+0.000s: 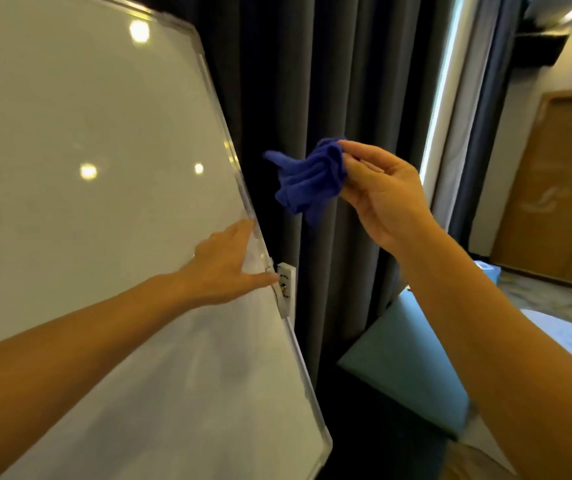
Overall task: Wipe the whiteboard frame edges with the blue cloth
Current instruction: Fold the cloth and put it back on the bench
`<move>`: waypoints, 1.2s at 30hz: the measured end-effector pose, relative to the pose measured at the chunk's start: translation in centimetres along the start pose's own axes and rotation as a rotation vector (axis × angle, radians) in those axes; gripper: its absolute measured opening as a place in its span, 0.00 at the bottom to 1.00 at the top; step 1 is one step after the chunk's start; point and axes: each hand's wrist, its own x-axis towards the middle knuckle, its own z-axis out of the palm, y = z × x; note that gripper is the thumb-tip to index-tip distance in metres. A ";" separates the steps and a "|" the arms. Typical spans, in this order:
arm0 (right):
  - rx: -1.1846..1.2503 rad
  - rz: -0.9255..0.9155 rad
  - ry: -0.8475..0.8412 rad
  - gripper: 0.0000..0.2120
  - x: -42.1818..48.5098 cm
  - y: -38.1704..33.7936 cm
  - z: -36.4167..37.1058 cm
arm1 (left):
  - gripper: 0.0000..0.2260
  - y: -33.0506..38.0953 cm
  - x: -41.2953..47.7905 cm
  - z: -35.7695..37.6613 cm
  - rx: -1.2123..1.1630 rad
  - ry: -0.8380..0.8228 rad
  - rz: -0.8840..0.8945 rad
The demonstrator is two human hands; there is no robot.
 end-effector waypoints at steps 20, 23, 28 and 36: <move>0.130 0.945 -0.020 0.26 -16.6 2.5 -29.0 | 0.17 24.8 2.3 20.3 -1.474 -0.710 -0.506; 0.087 0.937 0.040 0.16 -18.5 3.6 -33.7 | 0.11 26.3 3.7 25.0 -1.061 -0.613 -0.497; -0.106 0.836 0.273 0.10 -17.8 5.2 -40.4 | 0.10 27.0 5.6 29.4 -0.793 -0.441 -0.284; -0.388 0.850 0.055 0.08 -10.6 9.6 -46.7 | 0.06 25.0 12.9 34.5 -0.531 -0.191 -0.325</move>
